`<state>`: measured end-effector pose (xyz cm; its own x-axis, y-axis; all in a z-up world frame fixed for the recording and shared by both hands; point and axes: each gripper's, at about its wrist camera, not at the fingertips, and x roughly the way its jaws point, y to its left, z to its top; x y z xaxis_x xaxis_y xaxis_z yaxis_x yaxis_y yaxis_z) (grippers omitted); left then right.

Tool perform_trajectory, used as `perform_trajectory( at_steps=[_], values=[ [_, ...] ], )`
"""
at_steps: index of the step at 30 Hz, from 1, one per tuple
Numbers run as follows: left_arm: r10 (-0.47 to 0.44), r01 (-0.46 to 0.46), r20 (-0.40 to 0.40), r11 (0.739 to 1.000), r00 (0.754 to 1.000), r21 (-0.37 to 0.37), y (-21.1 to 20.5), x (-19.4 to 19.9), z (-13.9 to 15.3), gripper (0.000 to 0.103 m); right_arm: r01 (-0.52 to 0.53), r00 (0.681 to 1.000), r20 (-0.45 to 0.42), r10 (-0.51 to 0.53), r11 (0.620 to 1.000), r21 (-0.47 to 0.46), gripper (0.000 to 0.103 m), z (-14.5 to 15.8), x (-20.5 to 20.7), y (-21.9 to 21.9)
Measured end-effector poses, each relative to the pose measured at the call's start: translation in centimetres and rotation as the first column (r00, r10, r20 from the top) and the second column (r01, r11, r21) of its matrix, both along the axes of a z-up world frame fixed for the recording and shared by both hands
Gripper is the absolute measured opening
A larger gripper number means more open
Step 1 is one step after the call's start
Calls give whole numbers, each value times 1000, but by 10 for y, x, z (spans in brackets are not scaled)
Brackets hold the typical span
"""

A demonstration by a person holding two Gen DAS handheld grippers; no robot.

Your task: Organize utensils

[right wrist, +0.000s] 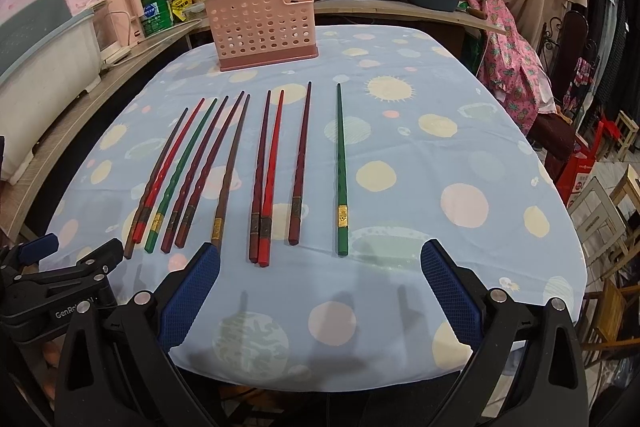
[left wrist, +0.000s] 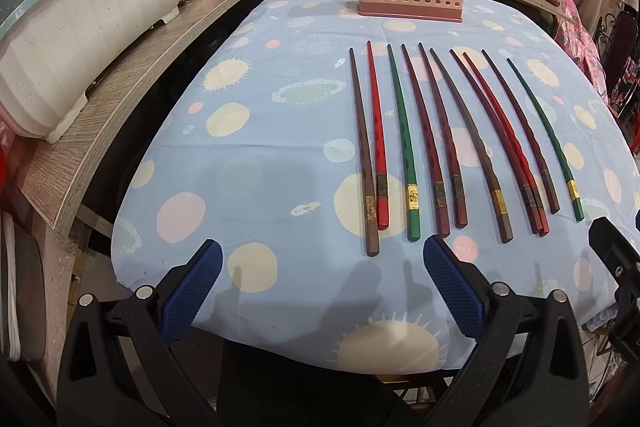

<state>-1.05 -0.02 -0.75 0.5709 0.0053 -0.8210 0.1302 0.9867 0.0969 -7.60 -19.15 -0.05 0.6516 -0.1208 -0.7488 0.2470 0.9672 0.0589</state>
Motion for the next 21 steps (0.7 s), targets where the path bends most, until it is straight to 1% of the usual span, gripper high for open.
perform_trajectory(
  at_steps=[21],
  values=[
    [1, -1, 0, 1000, 1000, 1, 0, 0, -1, 96, -12, 1000, -5, 12, 1000, -1, 96, -2, 1, 1]
  ],
)
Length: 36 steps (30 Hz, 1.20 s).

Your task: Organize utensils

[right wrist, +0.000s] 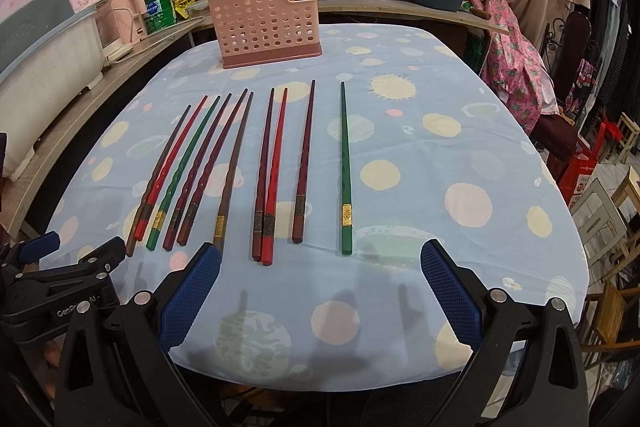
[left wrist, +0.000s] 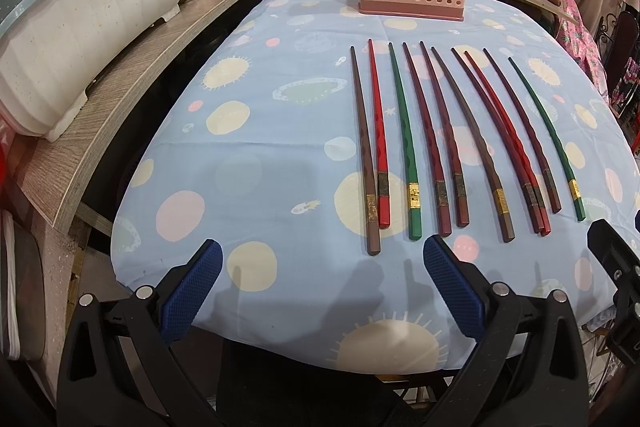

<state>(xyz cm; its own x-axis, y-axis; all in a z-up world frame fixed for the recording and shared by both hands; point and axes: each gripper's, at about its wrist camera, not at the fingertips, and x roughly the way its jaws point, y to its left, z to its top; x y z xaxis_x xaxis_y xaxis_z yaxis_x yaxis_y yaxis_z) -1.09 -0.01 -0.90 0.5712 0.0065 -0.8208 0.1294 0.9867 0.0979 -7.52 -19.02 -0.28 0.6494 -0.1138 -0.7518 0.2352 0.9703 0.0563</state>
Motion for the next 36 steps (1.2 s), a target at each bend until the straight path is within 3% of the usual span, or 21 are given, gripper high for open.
perform_trajectory(
  at_steps=[36],
  values=[
    [-5, 5, 4, 1000, 1000, 9, 1, 1, 1, 96, -15, 1000, -5, 16, 1000, 3, 96, -1, 3, 4]
  ],
)
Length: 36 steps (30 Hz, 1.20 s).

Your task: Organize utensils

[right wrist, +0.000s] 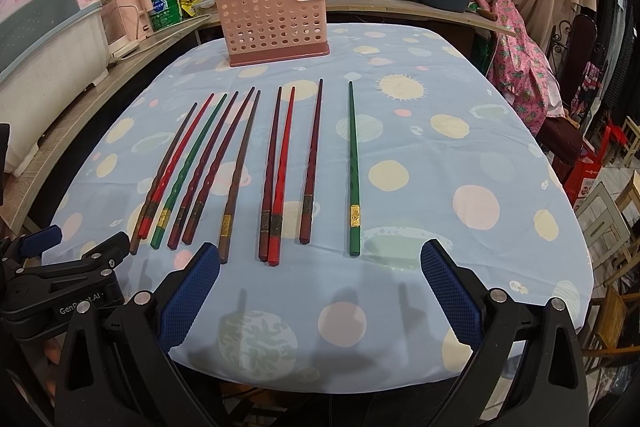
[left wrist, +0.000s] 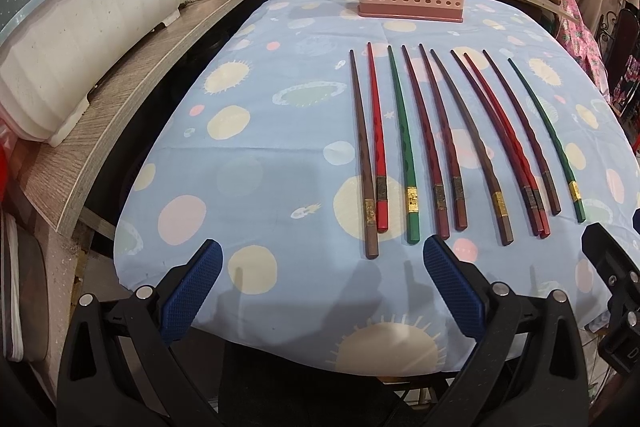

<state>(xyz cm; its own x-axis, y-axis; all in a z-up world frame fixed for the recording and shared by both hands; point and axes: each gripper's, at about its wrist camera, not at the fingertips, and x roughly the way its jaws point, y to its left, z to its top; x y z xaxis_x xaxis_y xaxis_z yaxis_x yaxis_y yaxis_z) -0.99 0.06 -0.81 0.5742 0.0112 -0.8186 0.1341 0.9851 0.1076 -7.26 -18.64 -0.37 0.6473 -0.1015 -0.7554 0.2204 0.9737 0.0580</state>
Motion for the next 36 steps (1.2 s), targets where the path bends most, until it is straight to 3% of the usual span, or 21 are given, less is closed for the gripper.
perform_trajectory(
  at_steps=[7, 14, 19, 29, 36],
  values=[
    [10, -10, 1, 1000, 1000, -17, 3, 3, 2, 96, 7, 1000, -4, -7, 1000, 4, 96, 0, 1, -3],
    [76, -76, -7, 994, 997, -76, 25, 29, 3, 96, 58, 998, 3, -58, 998, 6, 96, 3, 13, -24],
    [73, -75, -23, 991, 997, -113, 24, 48, -2, 92, 84, 996, 3, -84, 996, 0, 96, -1, 25, -38],
    [49, -55, -67, 995, 997, -86, 11, 70, -25, 87, 94, 996, -13, -94, 996, 11, 96, -5, 45, -45],
    [62, -67, -71, 994, 996, -84, 15, 75, -26, 84, 95, 995, -31, -94, 995, 9, 96, -11, 54, -49]
  ],
)
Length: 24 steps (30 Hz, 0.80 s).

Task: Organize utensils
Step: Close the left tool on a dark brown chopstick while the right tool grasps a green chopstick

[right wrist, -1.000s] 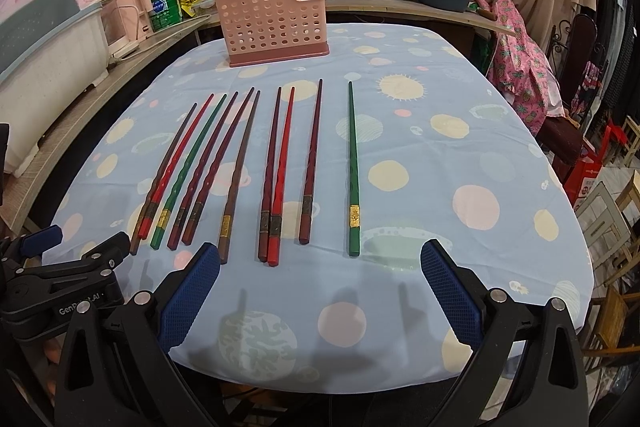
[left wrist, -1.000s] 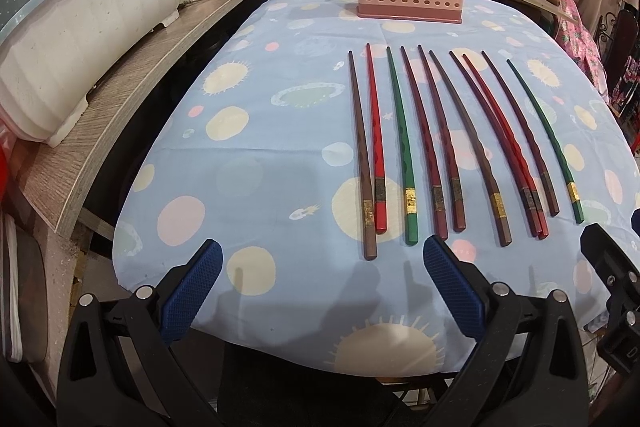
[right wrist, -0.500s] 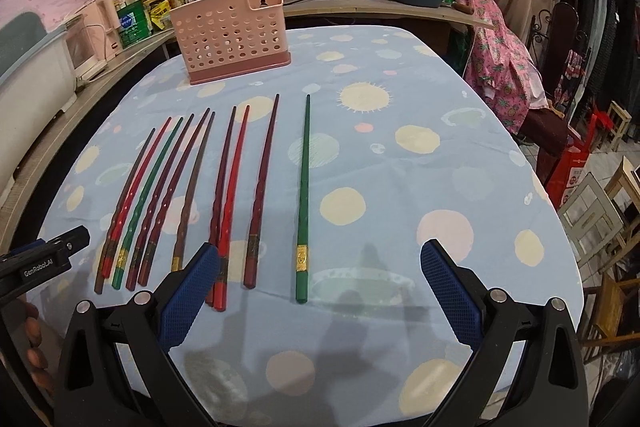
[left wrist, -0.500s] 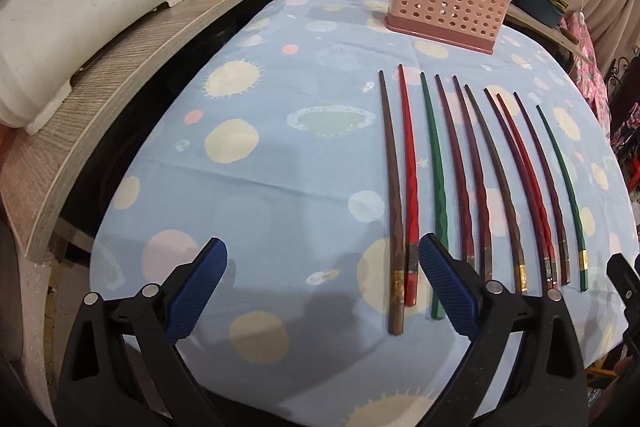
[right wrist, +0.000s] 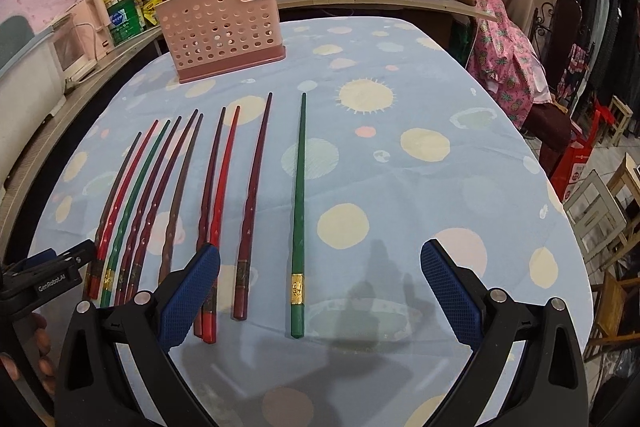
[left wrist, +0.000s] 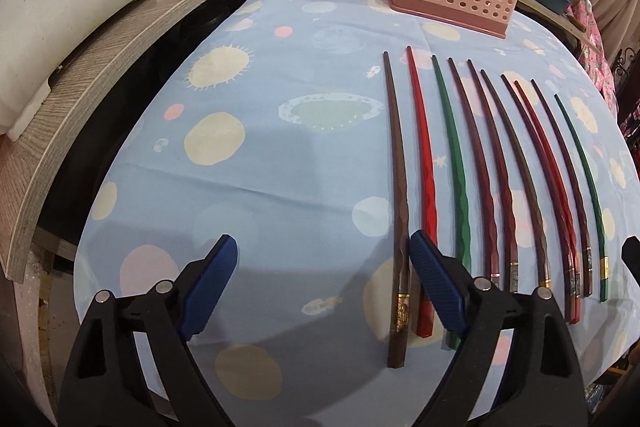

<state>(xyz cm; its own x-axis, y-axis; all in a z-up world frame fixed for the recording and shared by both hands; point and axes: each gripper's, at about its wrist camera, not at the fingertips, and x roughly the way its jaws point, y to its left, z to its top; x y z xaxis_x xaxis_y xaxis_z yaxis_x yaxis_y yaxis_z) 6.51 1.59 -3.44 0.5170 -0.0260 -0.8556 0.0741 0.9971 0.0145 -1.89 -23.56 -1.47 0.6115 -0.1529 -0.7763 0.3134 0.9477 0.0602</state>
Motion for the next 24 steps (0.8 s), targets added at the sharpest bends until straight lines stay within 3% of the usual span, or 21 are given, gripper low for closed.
perform_trajectory(
  at_steps=[3, 5, 7, 15, 21, 24],
  values=[
    [-10, 10, -6, 1000, 1000, -8, -1, -2, 1, 79, 5, 1000, -7, -5, 1000, 6, 96, -3, 3, -4],
    [-23, 23, -24, 1000, 999, -14, -3, -3, 0, 67, 10, 1000, -15, -10, 1000, 14, 94, -6, 5, -9],
    [-28, 28, -27, 1000, 999, -9, -4, -6, -1, 66, 9, 1000, -24, -9, 1000, 16, 90, -9, 6, -11],
    [-20, 19, -47, 1000, 999, -19, 6, -15, 1, 59, -27, 997, -67, 30, 999, 39, 58, -24, 9, -7],
    [-46, 44, -54, 998, 998, -35, 1, -25, 3, 52, -53, 996, -71, 54, 998, 22, 45, -26, 6, 2],
    [-50, 49, -48, 998, 998, -25, -1, -26, 3, 40, -60, 996, -73, 60, 998, 7, 35, -26, 3, 3]
  ],
)
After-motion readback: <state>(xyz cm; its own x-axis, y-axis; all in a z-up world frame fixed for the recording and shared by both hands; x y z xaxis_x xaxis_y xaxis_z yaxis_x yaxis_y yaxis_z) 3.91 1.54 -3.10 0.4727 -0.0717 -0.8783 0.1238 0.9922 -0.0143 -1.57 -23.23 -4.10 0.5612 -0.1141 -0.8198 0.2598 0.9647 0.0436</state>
